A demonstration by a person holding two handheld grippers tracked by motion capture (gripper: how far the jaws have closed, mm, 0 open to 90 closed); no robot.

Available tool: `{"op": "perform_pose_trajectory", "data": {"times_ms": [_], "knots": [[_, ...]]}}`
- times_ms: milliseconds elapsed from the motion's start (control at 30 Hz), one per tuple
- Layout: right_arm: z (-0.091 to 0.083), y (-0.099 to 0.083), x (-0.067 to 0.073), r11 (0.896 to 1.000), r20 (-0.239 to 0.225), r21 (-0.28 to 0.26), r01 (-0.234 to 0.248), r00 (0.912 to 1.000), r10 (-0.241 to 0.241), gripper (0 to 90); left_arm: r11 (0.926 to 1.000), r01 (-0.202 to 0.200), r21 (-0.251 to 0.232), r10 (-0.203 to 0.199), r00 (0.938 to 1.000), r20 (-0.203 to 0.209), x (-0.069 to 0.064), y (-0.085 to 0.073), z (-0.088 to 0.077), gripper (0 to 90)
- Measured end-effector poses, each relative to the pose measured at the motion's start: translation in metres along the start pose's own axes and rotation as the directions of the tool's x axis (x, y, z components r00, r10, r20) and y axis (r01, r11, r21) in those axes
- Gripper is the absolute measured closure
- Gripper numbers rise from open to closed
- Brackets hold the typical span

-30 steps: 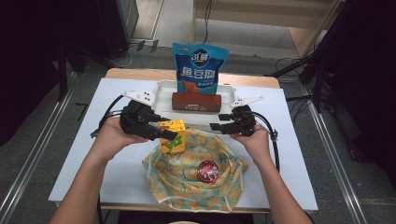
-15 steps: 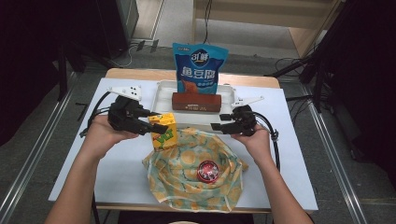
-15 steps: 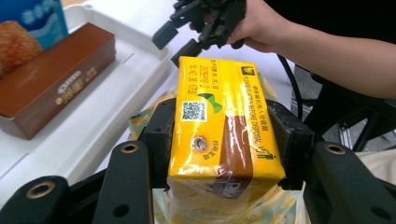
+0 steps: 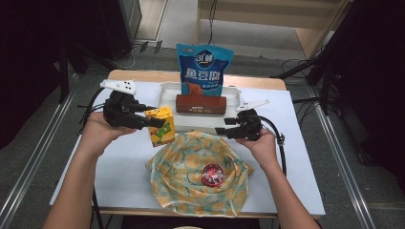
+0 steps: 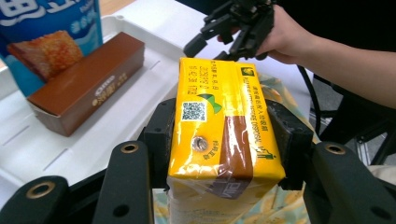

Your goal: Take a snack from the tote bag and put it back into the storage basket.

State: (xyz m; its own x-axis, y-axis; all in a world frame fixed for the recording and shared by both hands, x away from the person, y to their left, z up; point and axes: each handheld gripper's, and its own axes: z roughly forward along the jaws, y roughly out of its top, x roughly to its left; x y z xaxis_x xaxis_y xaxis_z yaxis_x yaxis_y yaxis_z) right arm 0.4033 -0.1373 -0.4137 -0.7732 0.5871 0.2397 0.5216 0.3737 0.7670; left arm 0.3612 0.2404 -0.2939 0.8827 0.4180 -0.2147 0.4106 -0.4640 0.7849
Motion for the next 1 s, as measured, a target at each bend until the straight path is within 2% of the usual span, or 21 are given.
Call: {"op": "perform_pose_trajectory", "data": {"times_ms": [167,267,400,600,733,1000], "knots": [[-0.001,-0.001,0.0,1.0,0.003,-0.001,0.005,1.0,-0.005,38.9,0.9999,0.012,-0.01,-0.012,0.9997,-0.023,0.009,-0.001,0.0,51.4],[-0.002,-0.002,0.0,1.0,0.005,-0.002,-0.003,1.0,0.003,38.9,0.9997,0.015,-0.018,-0.015,0.9998,-0.015,0.014,0.001,0.001,51.4],[-0.003,-0.002,0.0,1.0,0.005,-0.003,-0.002,1.0,0.002,39.0,1.0,0.006,-0.001,-0.006,0.9996,-0.028,0.018,0.007,0.006,51.4],[-0.003,-0.002,0.001,1.0,0.008,-0.014,-0.009,0.9999,0.009,39.0,0.9999,0.009,0.01,-0.009,0.9998,-0.016,0.029,0.017,0.016,51.4],[-0.003,-0.002,0.002,1.0,0.007,-0.014,-0.013,0.9999,0.013,39.0,0.9997,0.012,0.02,-0.011,0.9995,-0.03,0.035,0.024,0.021,51.4],[-0.003,-0.003,0.001,1.0,0.01,-0.015,-0.007,0.9999,0.007,39.1,0.9999,0.012,0.001,-0.012,0.9986,-0.052,0.04,0.023,0.022,51.4]]}}
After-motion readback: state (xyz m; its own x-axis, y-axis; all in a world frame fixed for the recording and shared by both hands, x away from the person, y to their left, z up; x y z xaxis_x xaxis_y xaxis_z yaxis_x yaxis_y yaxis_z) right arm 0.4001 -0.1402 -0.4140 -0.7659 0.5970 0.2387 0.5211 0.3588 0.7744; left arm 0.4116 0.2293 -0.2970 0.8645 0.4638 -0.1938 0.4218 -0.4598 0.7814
